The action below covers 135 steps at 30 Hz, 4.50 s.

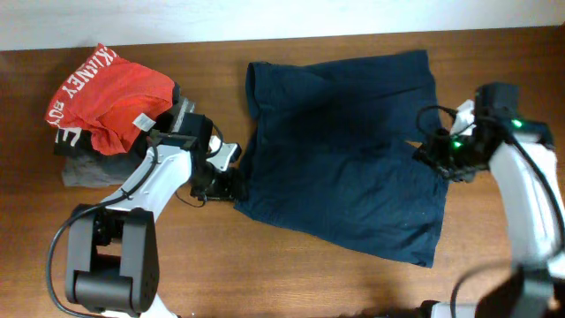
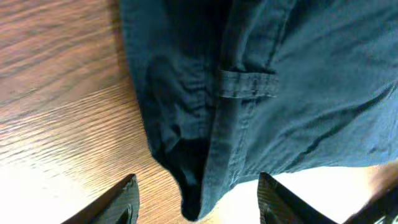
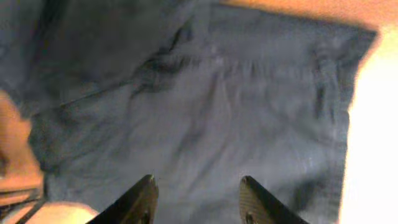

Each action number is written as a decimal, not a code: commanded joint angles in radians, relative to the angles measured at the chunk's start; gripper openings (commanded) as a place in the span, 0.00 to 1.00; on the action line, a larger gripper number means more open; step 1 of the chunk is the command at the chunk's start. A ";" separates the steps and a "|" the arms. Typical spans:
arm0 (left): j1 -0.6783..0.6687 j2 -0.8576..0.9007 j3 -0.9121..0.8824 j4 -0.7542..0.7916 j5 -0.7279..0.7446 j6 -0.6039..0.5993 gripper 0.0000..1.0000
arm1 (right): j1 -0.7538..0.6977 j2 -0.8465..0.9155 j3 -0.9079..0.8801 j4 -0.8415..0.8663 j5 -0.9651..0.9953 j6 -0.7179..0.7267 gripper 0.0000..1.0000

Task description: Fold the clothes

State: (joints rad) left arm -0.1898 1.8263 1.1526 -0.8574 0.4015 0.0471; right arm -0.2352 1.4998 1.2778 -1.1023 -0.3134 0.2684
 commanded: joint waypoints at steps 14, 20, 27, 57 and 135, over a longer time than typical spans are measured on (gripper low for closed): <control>-0.019 -0.026 -0.046 0.055 -0.125 0.056 0.01 | -0.022 -0.039 -0.361 -0.110 0.071 0.150 0.57; -0.019 -0.026 -0.046 0.059 -0.125 0.056 0.01 | -0.113 -0.039 -0.505 -0.090 0.067 0.167 0.62; -0.019 -0.026 -0.046 0.068 -0.120 0.055 0.24 | -0.142 -0.039 -0.611 0.027 0.054 0.168 0.63; -0.019 -0.026 -0.066 0.005 -0.058 0.052 0.56 | -0.142 -0.052 -0.660 0.185 0.059 0.146 0.04; -0.017 -0.158 0.092 0.204 -0.359 -0.108 0.00 | 0.144 0.420 0.303 0.454 -0.102 -0.021 0.04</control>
State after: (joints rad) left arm -0.2092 1.6505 1.2343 -0.7029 0.0998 -0.0505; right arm -0.1143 1.8790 1.5726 -0.6811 -0.3836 0.2504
